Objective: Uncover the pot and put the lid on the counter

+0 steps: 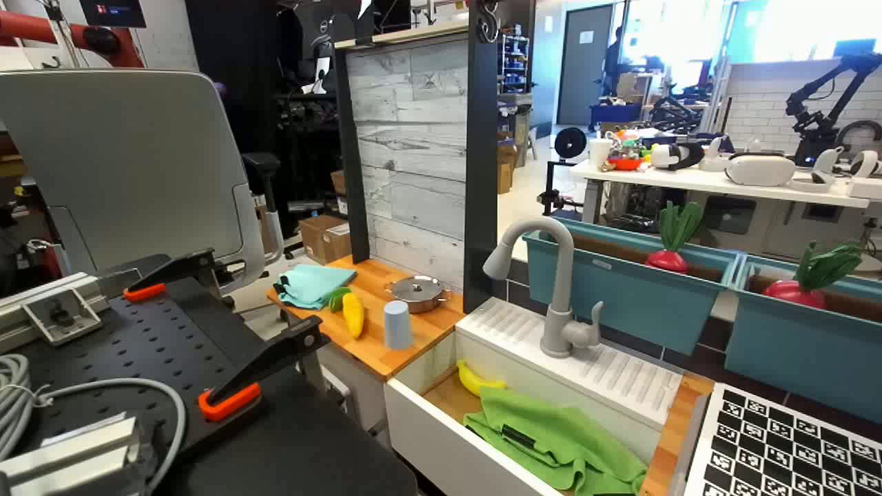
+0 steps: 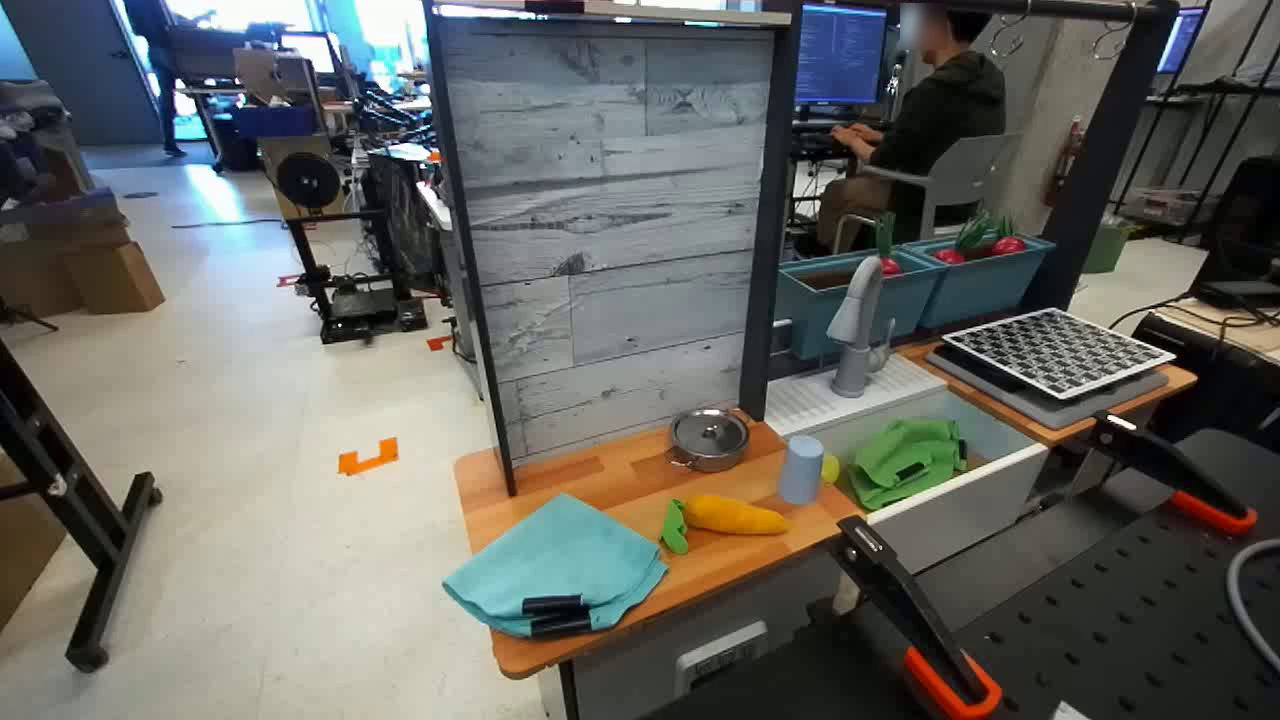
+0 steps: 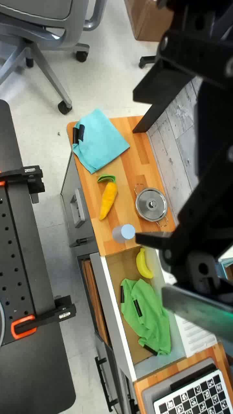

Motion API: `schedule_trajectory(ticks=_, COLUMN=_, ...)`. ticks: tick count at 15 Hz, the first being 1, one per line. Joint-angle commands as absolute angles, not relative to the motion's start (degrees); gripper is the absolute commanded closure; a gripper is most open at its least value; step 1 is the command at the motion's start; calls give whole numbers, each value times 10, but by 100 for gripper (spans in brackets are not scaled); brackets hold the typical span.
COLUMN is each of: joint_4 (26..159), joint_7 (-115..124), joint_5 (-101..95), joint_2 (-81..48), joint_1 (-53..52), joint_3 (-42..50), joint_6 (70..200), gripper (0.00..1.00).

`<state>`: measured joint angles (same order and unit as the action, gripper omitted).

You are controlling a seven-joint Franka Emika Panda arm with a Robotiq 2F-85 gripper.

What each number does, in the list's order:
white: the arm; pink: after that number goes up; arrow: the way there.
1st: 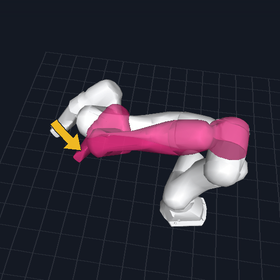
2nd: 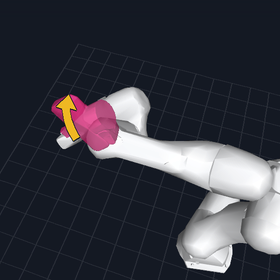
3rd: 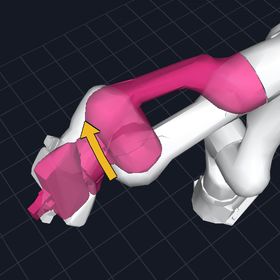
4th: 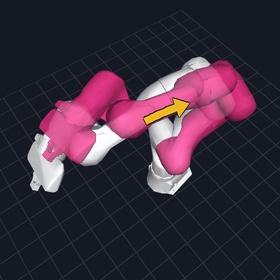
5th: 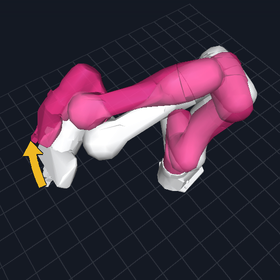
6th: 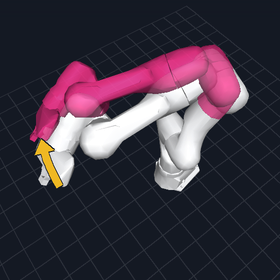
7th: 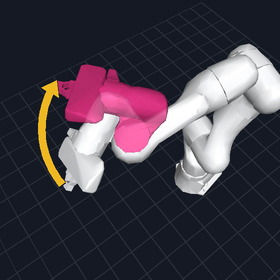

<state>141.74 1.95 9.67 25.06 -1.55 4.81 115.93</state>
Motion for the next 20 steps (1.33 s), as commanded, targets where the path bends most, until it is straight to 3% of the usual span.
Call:
schedule_trajectory(ticks=1, joint_4=1416, joint_7=16, joint_5=101, joint_2=250, joint_1=-5, joint_3=39, joint_6=1157, gripper=0)
schedule_trajectory(ticks=12, joint_4=1416, joint_7=16, joint_5=101, joint_2=250, joint_1=-5, joint_3=39, joint_6=1157, gripper=0)
schedule_trajectory(ticks=20, joint_4=1422, joint_7=78, joint_5=93, joint_2=131, joint_1=-8, joint_3=6, joint_6=1367, gripper=0)
